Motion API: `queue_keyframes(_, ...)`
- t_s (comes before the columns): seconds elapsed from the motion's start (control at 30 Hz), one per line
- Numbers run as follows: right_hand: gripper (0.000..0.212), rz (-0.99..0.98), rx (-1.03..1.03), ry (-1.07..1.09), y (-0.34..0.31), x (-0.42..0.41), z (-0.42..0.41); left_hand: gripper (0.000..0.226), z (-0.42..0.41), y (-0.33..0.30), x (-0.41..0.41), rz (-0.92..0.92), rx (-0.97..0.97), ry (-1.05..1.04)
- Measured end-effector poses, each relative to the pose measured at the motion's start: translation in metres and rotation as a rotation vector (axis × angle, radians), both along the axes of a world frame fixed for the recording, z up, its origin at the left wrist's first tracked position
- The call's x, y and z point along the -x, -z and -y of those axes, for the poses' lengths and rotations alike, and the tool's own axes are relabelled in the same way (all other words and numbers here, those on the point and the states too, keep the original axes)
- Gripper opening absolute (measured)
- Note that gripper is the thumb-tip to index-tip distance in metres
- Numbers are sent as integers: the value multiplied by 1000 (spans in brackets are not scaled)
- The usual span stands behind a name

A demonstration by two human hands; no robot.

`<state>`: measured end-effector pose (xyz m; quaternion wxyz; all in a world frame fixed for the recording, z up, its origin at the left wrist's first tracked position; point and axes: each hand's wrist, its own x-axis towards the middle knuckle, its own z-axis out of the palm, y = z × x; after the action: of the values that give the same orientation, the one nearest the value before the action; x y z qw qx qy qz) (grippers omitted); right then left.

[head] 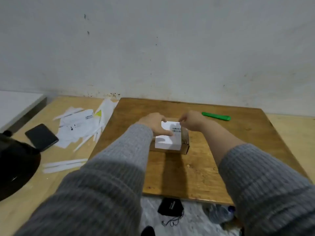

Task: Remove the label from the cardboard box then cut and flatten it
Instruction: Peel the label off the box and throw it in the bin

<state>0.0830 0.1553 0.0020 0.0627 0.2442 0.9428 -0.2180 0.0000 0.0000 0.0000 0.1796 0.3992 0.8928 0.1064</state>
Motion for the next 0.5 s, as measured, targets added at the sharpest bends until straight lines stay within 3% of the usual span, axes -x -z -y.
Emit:
queue_keyframes(0.1,34,71,-1,70,21,13,-6,109,2,29,11,-64,166,125)
queue_keyframes(0.17,34,96,8,90,39,21,-10,119,5,55,18,-79,229,196)
queue_keyframes(0.5,33,-159,18,221,69,64,-40,108,-25,91,68,-140,77,188)
